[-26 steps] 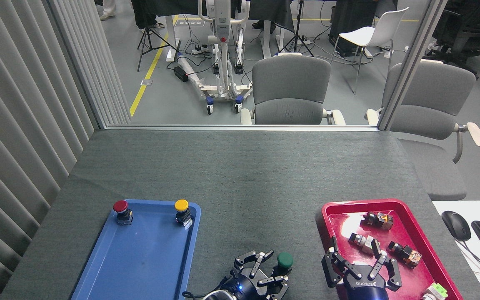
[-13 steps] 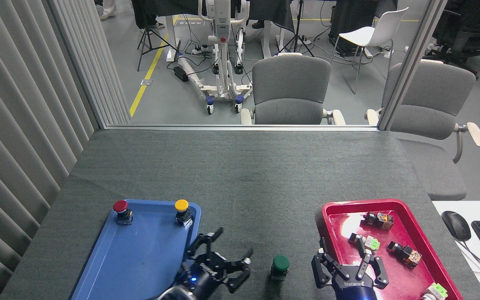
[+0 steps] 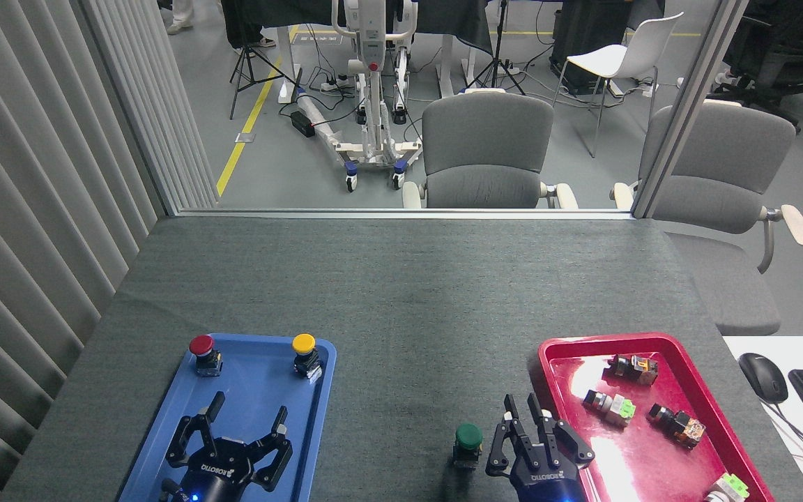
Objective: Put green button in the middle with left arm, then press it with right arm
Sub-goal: 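Open the left gripper and withdraw it back over the blue tray, then move the right gripper over the green button and press down on it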
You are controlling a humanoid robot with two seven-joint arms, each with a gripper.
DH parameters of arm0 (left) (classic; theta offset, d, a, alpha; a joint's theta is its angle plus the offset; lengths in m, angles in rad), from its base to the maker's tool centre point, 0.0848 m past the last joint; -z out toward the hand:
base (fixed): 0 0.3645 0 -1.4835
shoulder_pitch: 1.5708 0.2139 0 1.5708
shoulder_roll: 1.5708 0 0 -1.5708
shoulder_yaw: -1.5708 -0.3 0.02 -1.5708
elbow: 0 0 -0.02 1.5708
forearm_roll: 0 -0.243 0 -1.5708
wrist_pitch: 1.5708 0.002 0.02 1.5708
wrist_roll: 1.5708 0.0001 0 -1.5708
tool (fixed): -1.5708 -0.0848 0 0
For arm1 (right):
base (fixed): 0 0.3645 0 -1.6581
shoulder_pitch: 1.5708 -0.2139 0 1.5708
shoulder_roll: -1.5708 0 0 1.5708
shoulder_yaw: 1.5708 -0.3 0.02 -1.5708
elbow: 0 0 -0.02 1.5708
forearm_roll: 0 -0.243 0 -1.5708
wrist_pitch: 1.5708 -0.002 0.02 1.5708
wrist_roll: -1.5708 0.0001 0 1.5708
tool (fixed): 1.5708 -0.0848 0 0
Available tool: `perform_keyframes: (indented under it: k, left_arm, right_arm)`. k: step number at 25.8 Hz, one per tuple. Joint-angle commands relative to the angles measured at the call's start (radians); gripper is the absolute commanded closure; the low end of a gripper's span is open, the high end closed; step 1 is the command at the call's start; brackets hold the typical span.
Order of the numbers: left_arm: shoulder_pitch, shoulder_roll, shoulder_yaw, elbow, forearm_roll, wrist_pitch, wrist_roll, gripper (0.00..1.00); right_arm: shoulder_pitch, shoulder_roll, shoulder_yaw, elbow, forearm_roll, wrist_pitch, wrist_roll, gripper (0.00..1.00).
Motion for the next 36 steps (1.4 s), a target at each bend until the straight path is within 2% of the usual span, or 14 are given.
perform_keyframes:
  k: [1, 4, 8, 14, 22, 32, 36]
  left_arm:
    - [0.002, -0.009, 0.046, 0.004, -0.024, 0.003, -0.010, 0.01]
    - [0.002, -0.003, 0.053, 0.001, -0.021, 0.008, -0.004, 0.01]
    - [0.002, 0.011, 0.050, 0.006, -0.018, 0.006, -0.007, 0.01]
    - [0.004, 0.012, 0.050, 0.021, -0.008, 0.011, -0.007, 0.01]
    - [-0.001, 0.031, 0.050, 0.038, 0.081, 0.005, -0.007, 0.01]
    - [-0.001, 0.031, 0.050, 0.038, 0.083, 0.008, -0.007, 0.01]
    - [-0.001, 0.027, 0.052, 0.038, 0.083, 0.009, -0.007, 0.01]
  right_arm:
    - [-0.002, 0.002, 0.070, 0.013, 0.007, 0.031, 0.000, 0.84]
    - [-0.023, 0.002, 0.132, 0.050, 0.014, 0.067, 0.000, 0.89]
    - [-0.051, 0.003, 0.194, 0.119, 0.014, 0.126, 0.000, 0.89]
    - [-0.057, 0.014, 0.205, 0.177, 0.013, 0.147, -0.003, 0.88]
    - [-0.058, 0.025, 0.206, 0.251, 0.010, 0.152, -0.012, 0.86]
    - [-0.058, 0.029, 0.205, 0.239, 0.005, 0.170, -0.045, 0.85]
    - [-0.072, 0.029, 0.203, 0.185, 0.005, 0.189, -0.046, 0.84]
